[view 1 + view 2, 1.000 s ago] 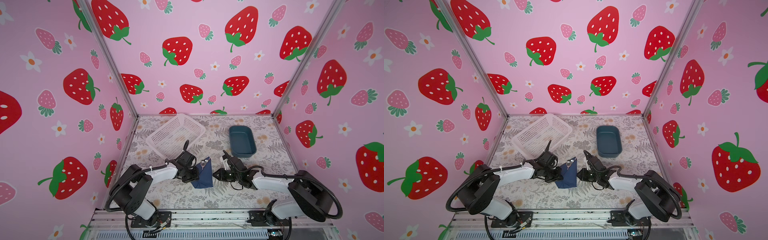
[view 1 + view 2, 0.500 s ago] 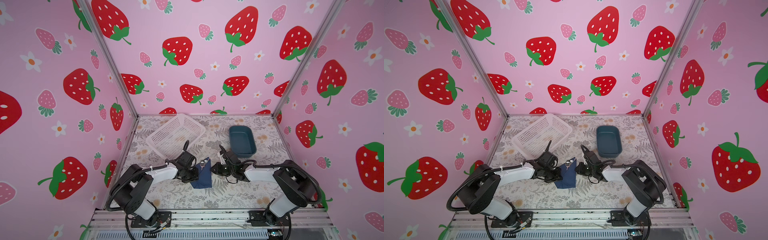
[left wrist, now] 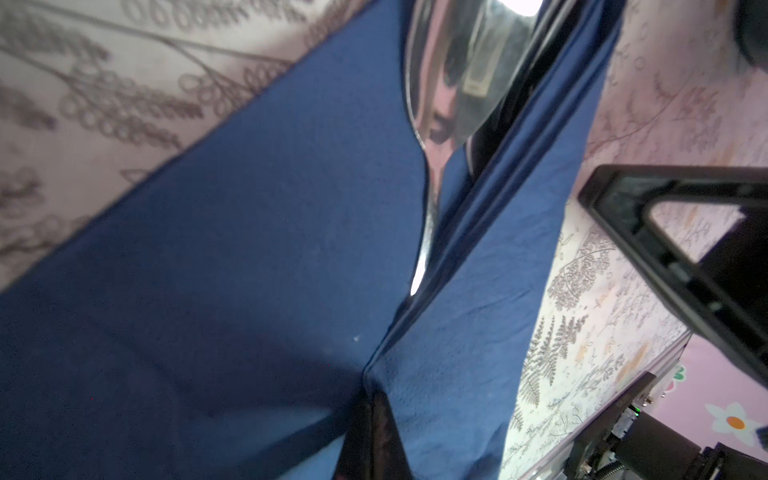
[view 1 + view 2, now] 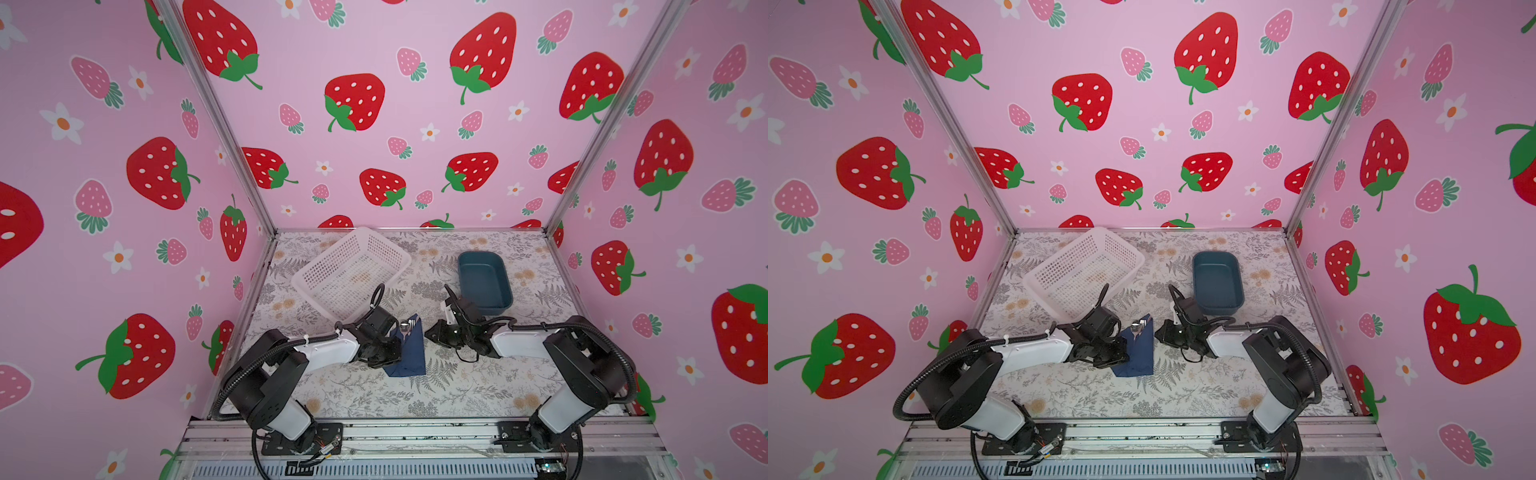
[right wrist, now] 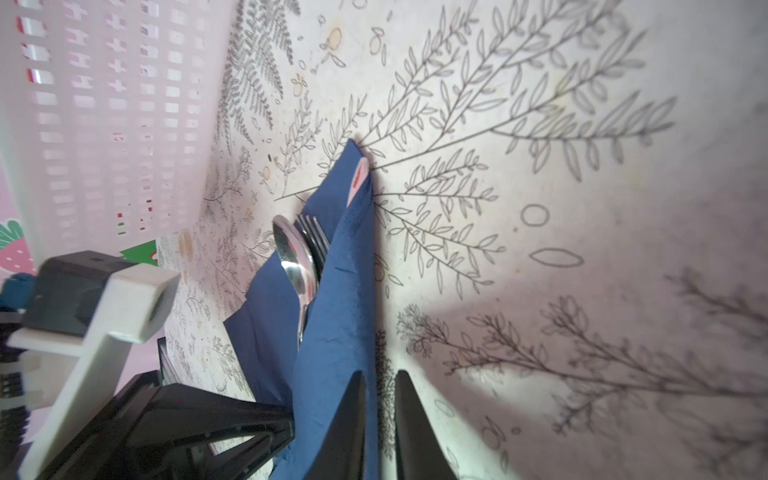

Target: Place the utensils on the paper napkin and roll it up

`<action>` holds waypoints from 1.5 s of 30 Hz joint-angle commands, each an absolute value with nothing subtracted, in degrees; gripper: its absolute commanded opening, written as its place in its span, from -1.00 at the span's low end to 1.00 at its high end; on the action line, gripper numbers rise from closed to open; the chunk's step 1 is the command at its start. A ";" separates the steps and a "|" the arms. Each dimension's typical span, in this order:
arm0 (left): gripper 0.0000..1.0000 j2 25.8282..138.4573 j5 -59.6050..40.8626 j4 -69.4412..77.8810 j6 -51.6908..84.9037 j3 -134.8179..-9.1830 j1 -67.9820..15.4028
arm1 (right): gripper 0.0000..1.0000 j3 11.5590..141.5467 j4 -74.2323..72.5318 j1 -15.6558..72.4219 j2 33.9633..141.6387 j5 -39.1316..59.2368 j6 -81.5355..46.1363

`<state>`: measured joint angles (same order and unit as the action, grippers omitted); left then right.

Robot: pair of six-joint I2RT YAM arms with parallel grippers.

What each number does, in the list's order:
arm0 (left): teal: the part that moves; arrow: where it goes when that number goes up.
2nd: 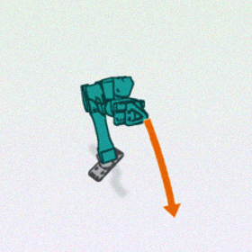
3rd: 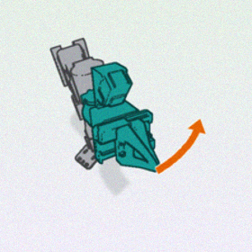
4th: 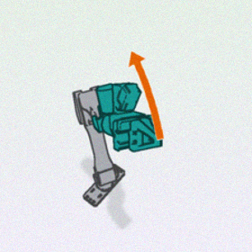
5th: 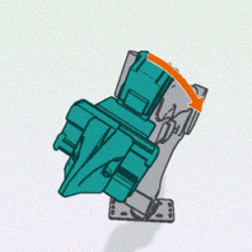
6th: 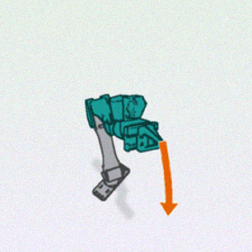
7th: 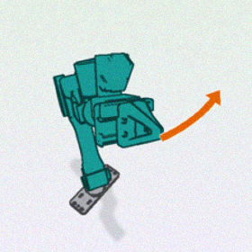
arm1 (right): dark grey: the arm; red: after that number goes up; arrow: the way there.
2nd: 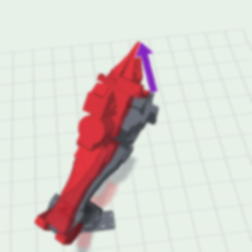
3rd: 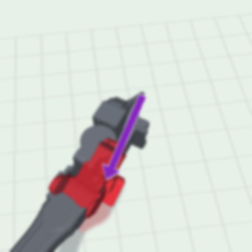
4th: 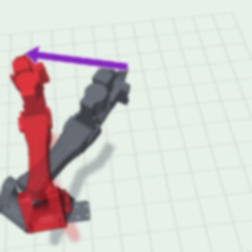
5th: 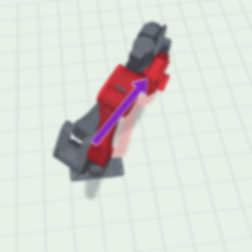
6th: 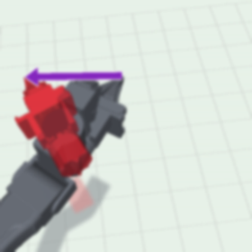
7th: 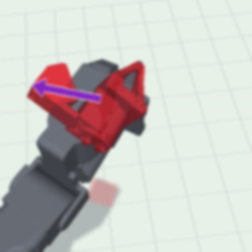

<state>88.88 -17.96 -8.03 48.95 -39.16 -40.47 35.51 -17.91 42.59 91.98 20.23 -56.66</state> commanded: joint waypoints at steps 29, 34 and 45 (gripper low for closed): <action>-1.00 90.12 -14.94 -12.36 45.18 -41.31 -39.99 | -0.83 26.95 -27.03 58.93 88.79 22.85 -65.92; -1.00 89.92 -14.99 -12.48 44.71 -41.51 -39.40 | -0.81 27.73 -26.92 58.89 90.60 22.68 -65.52; -1.00 89.91 -14.94 -13.19 43.32 -41.66 -39.21 | -0.78 22.89 -26.65 58.41 82.77 20.39 -67.76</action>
<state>89.41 -17.15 -10.09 44.51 -40.49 -39.59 24.47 -26.57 58.57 83.35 21.63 -66.02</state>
